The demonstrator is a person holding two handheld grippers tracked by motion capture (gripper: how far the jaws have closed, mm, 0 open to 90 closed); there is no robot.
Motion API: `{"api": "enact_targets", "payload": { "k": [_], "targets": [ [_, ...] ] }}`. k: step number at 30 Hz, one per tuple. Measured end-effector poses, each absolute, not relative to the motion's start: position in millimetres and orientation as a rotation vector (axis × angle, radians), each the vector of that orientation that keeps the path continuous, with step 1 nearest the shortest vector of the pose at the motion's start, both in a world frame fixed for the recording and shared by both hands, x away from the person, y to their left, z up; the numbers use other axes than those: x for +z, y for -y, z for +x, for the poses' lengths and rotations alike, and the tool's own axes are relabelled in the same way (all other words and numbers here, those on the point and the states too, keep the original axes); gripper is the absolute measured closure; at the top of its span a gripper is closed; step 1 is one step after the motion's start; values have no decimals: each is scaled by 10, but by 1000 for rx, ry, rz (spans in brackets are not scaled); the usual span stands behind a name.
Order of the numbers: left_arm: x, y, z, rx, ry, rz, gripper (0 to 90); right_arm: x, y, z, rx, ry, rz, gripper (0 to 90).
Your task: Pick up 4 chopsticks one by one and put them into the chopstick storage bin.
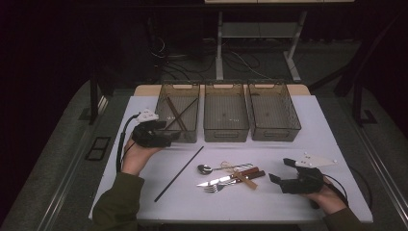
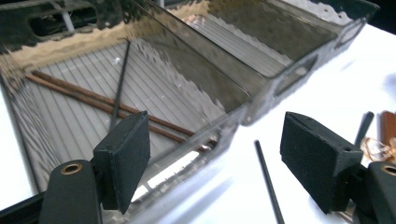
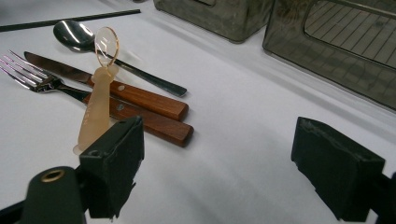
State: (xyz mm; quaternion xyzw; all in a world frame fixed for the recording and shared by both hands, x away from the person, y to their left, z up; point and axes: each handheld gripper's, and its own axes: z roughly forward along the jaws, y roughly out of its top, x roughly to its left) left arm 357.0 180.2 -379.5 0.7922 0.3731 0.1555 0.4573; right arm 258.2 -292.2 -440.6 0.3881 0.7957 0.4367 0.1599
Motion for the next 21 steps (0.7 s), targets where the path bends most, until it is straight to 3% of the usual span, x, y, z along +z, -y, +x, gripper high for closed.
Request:
{"api": "enact_targets", "payload": {
  "k": [15, 21],
  "targets": [
    [-4109, -1723, 3154, 345, -860, 2061, 243, -4396, 2920, 2578, 1260, -2273, 1099, 173],
    [-4154, -1735, 3030, 314, -848, 2068, 310, -4396, 2914, 2570, 1251, -2273, 1100, 173]
  ]
}}
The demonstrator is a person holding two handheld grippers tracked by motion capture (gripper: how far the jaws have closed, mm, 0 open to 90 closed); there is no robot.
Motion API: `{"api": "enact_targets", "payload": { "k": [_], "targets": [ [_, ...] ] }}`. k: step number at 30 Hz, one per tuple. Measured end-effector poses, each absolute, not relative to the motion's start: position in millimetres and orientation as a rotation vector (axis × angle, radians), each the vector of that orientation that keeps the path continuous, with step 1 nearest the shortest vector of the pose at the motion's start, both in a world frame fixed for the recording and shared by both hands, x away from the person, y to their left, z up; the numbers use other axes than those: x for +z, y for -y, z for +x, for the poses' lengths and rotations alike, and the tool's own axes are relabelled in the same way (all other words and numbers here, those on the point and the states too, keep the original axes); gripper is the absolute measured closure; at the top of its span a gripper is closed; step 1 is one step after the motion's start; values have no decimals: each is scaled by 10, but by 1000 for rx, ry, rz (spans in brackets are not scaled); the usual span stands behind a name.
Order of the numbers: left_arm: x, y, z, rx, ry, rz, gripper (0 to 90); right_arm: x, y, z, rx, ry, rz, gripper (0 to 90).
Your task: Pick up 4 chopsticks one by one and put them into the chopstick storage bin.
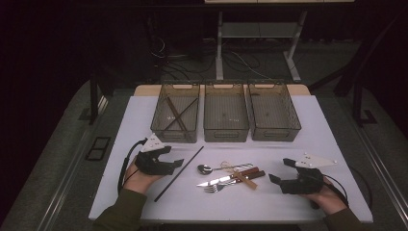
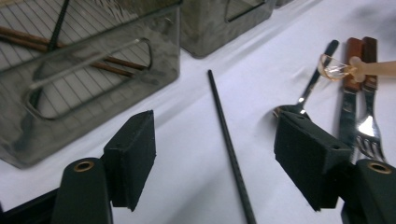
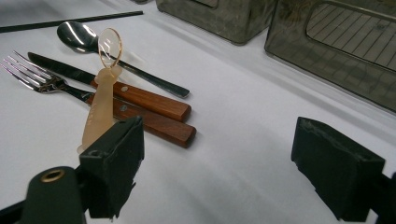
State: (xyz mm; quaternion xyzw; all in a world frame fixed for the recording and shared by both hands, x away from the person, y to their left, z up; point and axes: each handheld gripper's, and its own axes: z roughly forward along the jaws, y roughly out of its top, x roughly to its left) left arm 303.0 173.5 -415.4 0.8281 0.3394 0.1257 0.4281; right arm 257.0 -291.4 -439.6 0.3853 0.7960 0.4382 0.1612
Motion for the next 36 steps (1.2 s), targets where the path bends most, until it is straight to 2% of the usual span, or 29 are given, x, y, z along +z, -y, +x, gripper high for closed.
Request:
{"api": "enact_targets", "payload": {
  "k": [14, 22, 27, 36],
  "targets": [
    [-4315, -1648, 2948, 235, -846, 2214, 591, -4394, 2908, 2565, 1235, -2277, 1085, 173],
    [-4405, -1604, 2992, 178, -858, 2271, 720, -4397, 2905, 2566, 1234, -2275, 1087, 172],
    [-4412, -1587, 2988, 203, -856, 2284, 809, -4396, 2908, 2566, 1233, -2274, 1084, 172],
    [-4403, -1578, 3000, 206, -861, 2299, 838, -4398, 2902, 2566, 1227, -2276, 1084, 173]
  ]
}}
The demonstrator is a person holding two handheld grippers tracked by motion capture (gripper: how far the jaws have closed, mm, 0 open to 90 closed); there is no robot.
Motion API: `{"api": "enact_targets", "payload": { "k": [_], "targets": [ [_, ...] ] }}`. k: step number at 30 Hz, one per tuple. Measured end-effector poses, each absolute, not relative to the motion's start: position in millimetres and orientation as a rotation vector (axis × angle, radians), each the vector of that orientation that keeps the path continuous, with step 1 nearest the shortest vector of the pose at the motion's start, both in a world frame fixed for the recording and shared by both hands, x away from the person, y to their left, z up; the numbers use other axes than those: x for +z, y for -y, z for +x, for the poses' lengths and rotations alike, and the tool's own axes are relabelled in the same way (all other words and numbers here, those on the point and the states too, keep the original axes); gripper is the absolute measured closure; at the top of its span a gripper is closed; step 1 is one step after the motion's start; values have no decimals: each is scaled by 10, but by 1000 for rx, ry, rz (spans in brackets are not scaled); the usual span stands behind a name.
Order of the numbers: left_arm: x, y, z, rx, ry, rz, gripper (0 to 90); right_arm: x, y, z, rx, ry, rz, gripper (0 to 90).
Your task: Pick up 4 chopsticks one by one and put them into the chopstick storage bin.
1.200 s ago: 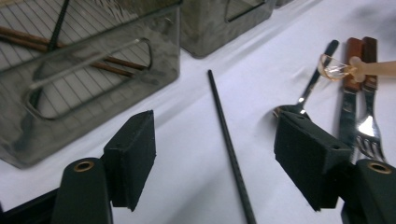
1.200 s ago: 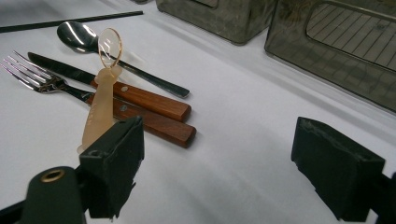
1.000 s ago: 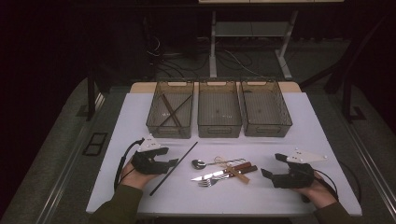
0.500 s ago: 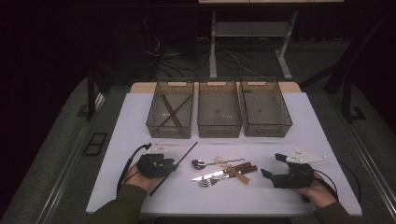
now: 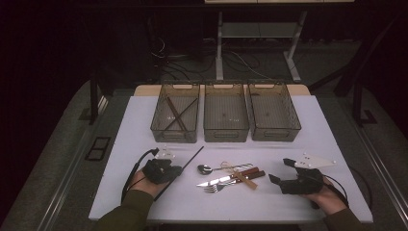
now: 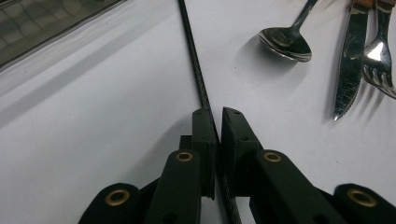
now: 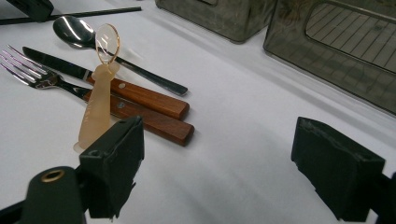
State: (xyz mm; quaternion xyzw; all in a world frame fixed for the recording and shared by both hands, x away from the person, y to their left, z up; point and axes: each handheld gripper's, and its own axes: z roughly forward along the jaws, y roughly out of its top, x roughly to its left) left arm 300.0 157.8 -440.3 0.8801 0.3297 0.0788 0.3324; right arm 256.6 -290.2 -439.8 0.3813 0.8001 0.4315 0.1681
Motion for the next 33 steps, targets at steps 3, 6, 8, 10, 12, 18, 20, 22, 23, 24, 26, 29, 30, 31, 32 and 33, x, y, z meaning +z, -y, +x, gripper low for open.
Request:
{"api": "enact_targets", "payload": {
  "k": [3, 6, 8, 10, 12, 18, 20, 22, 23, 24, 26, 29, 30, 31, 32, 33],
  "targets": [
    [-4395, -1558, 2996, 220, -865, 2308, 847, -4396, 2899, 2562, 1226, -2277, 1084, 172],
    [-4389, -1552, 3001, 213, -885, 2306, 854, -4396, 2901, 2562, 1226, -2278, 1081, 173],
    [-4387, -1551, 3004, 213, -886, 2310, 855, -4397, 2902, 2562, 1225, -2279, 1080, 173],
    [-4385, -1547, 3004, 213, -888, 2310, 855, -4398, 2903, 2562, 1226, -2279, 1080, 173],
    [-4386, -1552, 3007, 209, -889, 2308, 855, -4397, 2904, 2564, 1221, -2282, 1079, 173],
    [-4380, -1559, 3007, 203, -887, 2310, 857, -4396, 2901, 2561, 1226, -2277, 1081, 173],
    [-4377, -1559, 3006, 201, -887, 2309, 857, -4396, 2902, 2562, 1226, -2278, 1081, 173],
    [-4369, -1564, 3004, 200, -885, 2306, 857, -4395, 2902, 2560, 1226, -2278, 1081, 173],
    [-4361, -1568, 3003, 203, -886, 2306, 857, -4394, 2903, 2560, 1227, -2277, 1080, 173],
    [-4354, -1574, 3003, 204, -884, 2305, 857, -4393, 2904, 2560, 1227, -2277, 1079, 173],
    [-4342, -1584, 3000, 210, -885, 2298, 857, -4394, 2904, 2561, 1227, -2277, 1080, 173],
    [-4320, -1600, 2995, 213, -888, 2283, 857, -4393, 2903, 2561, 1227, -2277, 1080, 173],
    [-4314, -1606, 2993, 218, -886, 2281, 857, -4392, 2903, 2560, 1228, -2277, 1081, 173],
    [-4304, -1611, 2993, 220, -881, 2287, 857, -4393, 2903, 2560, 1228, -2277, 1082, 173],
    [-4303, -1608, 2990, 223, -880, 2281, 857, -4392, 2903, 2560, 1227, -2278, 1083, 172],
    [-4298, -1606, 2985, 222, -883, 2280, 857, -4393, 2904, 2561, 1228, -2278, 1083, 173]
  ]
}}
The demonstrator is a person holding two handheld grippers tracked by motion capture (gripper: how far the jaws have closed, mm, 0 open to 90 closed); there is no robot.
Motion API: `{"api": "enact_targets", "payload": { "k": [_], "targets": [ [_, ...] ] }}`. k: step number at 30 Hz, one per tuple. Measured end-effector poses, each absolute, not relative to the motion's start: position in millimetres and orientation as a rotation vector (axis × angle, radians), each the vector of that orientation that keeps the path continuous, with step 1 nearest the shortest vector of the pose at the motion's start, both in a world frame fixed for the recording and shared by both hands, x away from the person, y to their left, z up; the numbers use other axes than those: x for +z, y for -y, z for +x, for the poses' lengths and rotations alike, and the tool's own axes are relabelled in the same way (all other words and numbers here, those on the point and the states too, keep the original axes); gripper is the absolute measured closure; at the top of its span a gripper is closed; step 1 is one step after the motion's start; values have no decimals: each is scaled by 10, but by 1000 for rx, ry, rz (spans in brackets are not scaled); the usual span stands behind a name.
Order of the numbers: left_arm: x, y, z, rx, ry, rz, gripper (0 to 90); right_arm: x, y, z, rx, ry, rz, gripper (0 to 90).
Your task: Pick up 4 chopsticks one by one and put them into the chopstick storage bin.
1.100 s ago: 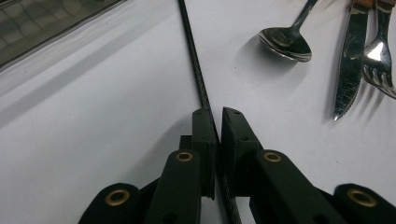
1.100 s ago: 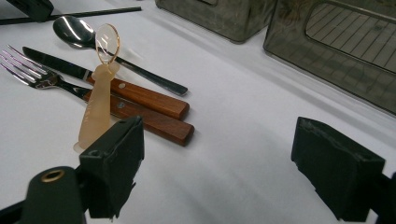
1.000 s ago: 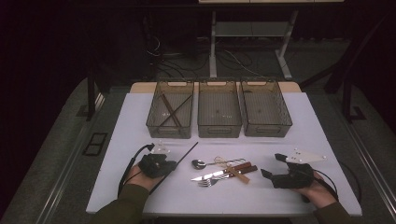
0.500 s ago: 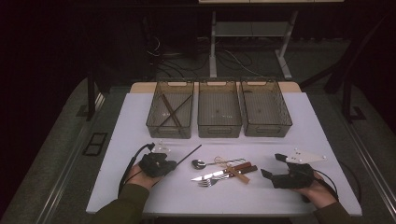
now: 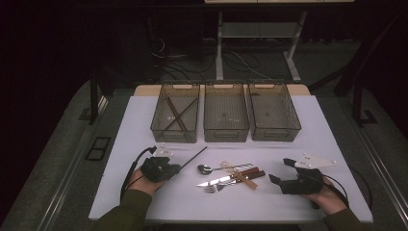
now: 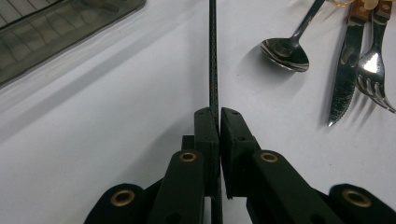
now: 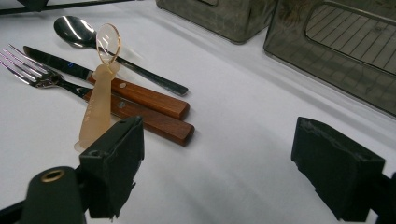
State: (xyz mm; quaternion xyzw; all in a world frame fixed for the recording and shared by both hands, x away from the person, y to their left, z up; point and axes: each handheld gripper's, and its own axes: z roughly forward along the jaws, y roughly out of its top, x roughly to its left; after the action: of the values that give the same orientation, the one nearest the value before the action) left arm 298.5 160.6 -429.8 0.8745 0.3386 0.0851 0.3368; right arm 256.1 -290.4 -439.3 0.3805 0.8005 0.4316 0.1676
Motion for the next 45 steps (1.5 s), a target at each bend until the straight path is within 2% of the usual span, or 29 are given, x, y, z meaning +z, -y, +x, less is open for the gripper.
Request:
{"api": "enact_targets", "payload": {
  "k": [16, 45],
  "targets": [
    [-4177, -1658, 2980, 249, -846, 2222, 857, -4395, 2903, 2565, 1226, -2281, 1071, 172],
    [-3737, -1817, 3051, 298, -824, 1977, 858, -4410, 2895, 2577, 1214, -2290, 1076, 173]
  ]
}}
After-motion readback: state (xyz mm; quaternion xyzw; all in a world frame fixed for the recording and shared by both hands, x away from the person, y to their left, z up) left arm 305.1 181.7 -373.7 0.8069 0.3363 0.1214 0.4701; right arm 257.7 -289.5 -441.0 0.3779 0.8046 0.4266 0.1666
